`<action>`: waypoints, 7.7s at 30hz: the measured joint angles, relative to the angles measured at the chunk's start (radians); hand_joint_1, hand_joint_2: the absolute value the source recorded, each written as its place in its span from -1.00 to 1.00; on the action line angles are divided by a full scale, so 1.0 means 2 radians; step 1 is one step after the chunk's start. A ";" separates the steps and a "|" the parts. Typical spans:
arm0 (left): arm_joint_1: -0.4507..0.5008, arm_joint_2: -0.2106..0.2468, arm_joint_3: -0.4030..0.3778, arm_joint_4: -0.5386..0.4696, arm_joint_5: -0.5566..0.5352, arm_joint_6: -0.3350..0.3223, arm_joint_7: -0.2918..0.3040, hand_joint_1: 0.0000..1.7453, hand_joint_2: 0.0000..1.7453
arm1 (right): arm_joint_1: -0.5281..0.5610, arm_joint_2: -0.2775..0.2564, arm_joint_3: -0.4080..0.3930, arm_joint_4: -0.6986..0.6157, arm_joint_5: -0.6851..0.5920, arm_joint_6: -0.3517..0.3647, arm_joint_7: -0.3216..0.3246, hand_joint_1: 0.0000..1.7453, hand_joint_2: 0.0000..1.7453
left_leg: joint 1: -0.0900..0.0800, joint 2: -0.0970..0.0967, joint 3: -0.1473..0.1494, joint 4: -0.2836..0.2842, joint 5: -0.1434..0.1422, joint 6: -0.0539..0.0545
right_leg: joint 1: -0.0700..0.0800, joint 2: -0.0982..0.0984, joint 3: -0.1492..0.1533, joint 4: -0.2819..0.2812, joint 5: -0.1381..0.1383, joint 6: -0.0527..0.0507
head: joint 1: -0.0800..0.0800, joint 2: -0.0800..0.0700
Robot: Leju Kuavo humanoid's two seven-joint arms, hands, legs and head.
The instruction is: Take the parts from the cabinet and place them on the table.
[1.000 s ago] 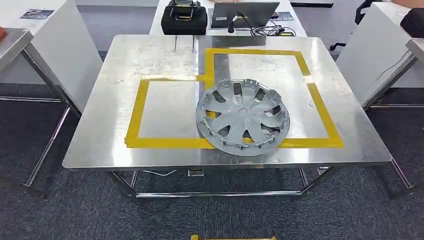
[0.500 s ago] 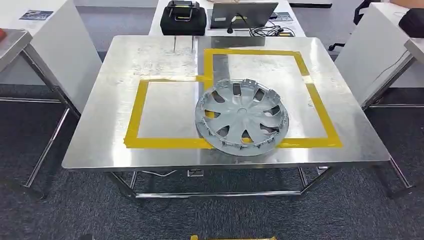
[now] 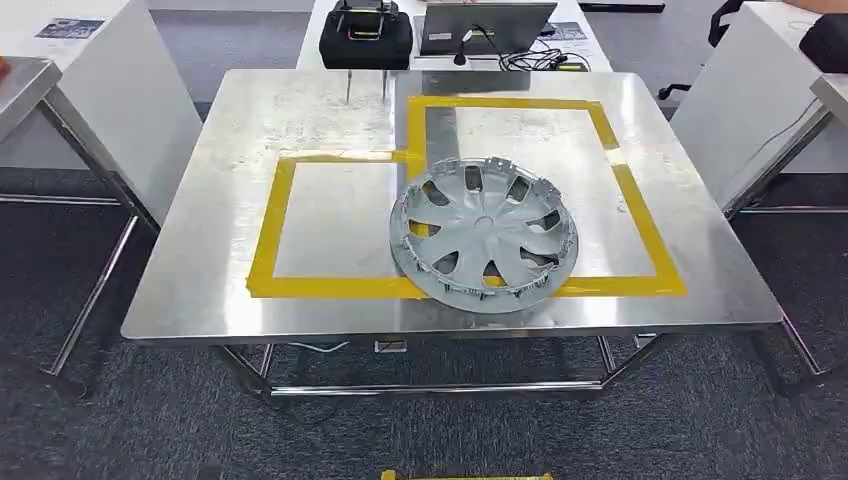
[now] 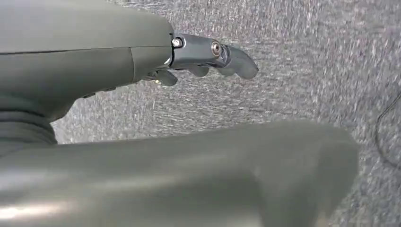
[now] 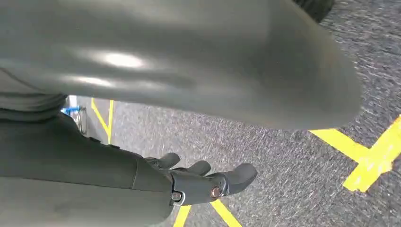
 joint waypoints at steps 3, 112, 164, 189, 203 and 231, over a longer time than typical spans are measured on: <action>0.000 0.000 -0.008 0.000 -0.001 0.010 -0.010 -1.00 -1.00 | 0.000 0.006 0.014 0.000 0.003 0.009 -0.003 -1.00 -1.00 | -0.002 0.000 0.000 0.001 0.000 0.001 | -0.001 0.000 0.000 -0.001 0.001 0.001 | 0.000 0.000; 0.006 -0.009 -0.045 0.008 0.008 -0.018 0.008 -1.00 -1.00 | 0.009 0.018 0.093 0.005 -0.002 0.057 -0.039 -1.00 -1.00 | 0.004 0.034 0.019 0.010 -0.029 0.005 | -0.001 0.015 -0.091 0.147 -0.047 -0.009 | 0.022 0.000; 0.004 -0.009 -0.049 0.008 0.013 -0.020 0.008 -1.00 -1.00 | 0.008 0.016 0.089 0.007 -0.020 0.045 -0.046 -1.00 -1.00 | -0.004 -0.027 0.013 -0.001 -0.012 0.000 | 0.008 0.075 -0.013 0.007 0.003 -0.019 | -0.007 0.000; 0.007 -0.011 -0.053 0.009 0.017 -0.020 0.012 -1.00 -1.00 | 0.007 0.014 0.089 0.007 -0.024 0.045 -0.047 -1.00 -1.00 | -0.003 0.000 -0.030 0.096 -0.049 -0.008 | 0.014 0.044 -0.008 -0.007 0.015 -0.036 | -0.004 0.000; 0.007 -0.017 -0.054 0.010 0.022 -0.030 0.033 -1.00 -1.00 | 0.006 0.006 0.089 0.007 -0.019 0.043 -0.050 -1.00 -1.00 | -0.008 0.010 0.019 -0.003 -0.017 0.016 | 0.007 0.018 -0.099 0.157 -0.049 -0.008 | 0.011 0.000; 0.003 -0.012 -0.037 0.010 0.099 -0.029 0.023 -1.00 -1.00 | 0.009 0.030 0.112 0.007 -0.012 0.074 -0.048 -1.00 -1.00 | -0.005 0.002 0.018 -0.007 -0.012 0.012 | 0.010 0.021 -0.060 0.100 -0.047 -0.011 | 0.008 0.000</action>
